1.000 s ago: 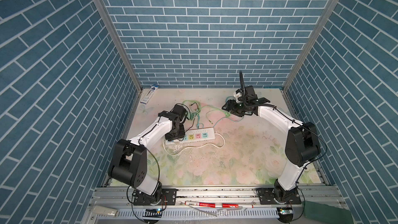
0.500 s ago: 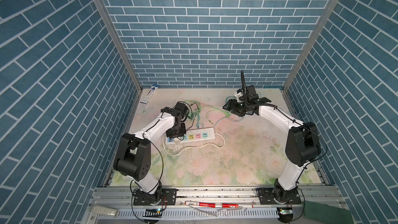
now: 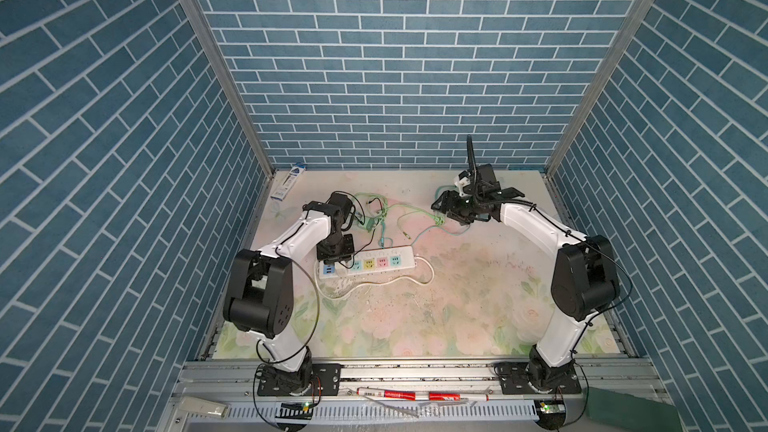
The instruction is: Insert the plug
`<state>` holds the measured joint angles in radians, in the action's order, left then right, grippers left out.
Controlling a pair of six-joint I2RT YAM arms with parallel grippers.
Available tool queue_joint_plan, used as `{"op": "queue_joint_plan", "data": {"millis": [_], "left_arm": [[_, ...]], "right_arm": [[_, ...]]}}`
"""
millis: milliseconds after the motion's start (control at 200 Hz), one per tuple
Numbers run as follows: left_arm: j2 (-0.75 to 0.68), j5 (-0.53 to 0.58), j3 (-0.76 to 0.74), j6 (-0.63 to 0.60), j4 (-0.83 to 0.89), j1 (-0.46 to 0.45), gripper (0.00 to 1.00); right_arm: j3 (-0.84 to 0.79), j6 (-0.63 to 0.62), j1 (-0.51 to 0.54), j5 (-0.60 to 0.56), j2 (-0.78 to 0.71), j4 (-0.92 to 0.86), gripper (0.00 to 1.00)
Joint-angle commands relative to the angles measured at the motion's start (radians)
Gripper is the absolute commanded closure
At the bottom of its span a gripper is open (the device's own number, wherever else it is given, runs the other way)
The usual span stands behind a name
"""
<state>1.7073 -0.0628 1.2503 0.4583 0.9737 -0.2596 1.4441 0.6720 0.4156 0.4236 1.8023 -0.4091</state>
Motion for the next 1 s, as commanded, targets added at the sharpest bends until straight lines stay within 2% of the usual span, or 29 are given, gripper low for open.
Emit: {"op": "queue_joint_plan", "data": {"millis": [0,365,445,520,650,840,995], "left_arm": [[0.087,0.011,-0.009,-0.041,-0.054,0.011,0.79],[0.093,0.036,-0.03,-0.041,-0.056,-0.013,0.79],[0.069,0.04,-0.043,-0.035,-0.064,-0.015,0.72],[0.043,0.04,-0.048,-0.036,-0.064,-0.015,0.6],[0.014,0.044,-0.052,-0.04,-0.059,-0.015,0.5],[-0.013,0.053,-0.059,-0.039,-0.062,-0.016,0.45],[-0.056,0.038,-0.061,-0.035,-0.077,-0.016,0.37]], "right_arm": [[-0.034,-0.013,-0.005,-0.002,-0.012,0.016,0.29],[-0.024,-0.008,-0.008,0.01,0.009,0.019,0.29],[-0.018,-0.009,-0.008,0.013,0.013,0.016,0.29],[-0.016,-0.01,-0.008,0.009,0.015,0.014,0.29],[-0.018,-0.011,-0.008,0.009,0.009,0.013,0.29],[-0.034,-0.011,-0.008,0.0,-0.014,0.012,0.29],[-0.042,-0.011,-0.007,-0.006,-0.027,0.009,0.29]]}}
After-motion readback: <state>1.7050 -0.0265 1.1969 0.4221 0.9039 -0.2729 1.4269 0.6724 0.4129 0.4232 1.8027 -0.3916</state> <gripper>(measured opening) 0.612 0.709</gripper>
